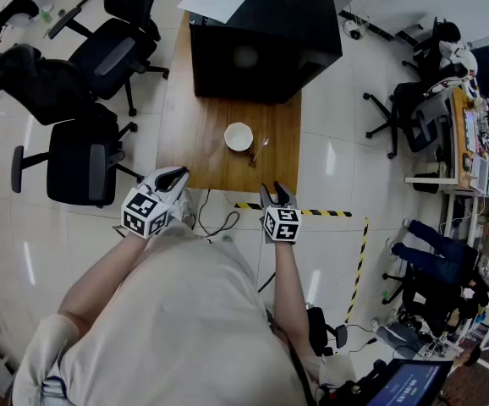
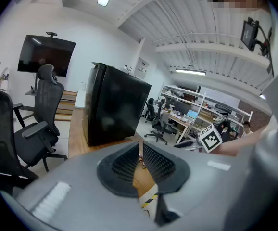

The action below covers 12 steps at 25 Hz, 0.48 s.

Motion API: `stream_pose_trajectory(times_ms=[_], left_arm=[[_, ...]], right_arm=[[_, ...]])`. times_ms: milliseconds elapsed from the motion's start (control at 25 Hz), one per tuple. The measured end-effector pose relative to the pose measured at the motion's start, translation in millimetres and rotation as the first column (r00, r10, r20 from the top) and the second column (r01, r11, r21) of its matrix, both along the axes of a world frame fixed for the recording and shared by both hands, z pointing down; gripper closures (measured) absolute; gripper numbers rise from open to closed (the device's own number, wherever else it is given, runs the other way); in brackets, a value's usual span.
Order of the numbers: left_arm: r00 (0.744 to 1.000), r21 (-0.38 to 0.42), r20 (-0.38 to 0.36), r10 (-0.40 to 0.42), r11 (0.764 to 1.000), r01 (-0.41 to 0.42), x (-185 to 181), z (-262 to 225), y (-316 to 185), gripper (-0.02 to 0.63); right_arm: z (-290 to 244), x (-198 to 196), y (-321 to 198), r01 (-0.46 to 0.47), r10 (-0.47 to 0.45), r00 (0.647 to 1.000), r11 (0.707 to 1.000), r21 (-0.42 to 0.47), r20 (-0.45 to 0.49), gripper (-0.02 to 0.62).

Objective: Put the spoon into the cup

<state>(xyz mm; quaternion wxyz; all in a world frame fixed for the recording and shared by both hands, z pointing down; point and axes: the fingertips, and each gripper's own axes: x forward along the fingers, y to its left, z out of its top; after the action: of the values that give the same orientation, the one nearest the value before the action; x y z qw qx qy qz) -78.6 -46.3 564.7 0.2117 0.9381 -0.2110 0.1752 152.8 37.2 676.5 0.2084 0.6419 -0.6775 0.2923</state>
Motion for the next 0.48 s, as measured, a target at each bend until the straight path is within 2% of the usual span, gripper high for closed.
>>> stream_pose_trajectory(times_ms=[200,480], left_arm=[[0.999,-0.002,-0.001,0.035,0.999,-0.035,-14,12,-26,0.598],[0.999,-0.01,-0.037,0.014,1.0,-0.014,-25,9,-48,0.598]], right_arm=[[26,-10,-23,-0.048,0.048,0.999,0.998,-0.043,-0.004,0.431],[46,-18,-27,-0.068,0.065,0.997,0.991,-0.116,-0.031,0.431]])
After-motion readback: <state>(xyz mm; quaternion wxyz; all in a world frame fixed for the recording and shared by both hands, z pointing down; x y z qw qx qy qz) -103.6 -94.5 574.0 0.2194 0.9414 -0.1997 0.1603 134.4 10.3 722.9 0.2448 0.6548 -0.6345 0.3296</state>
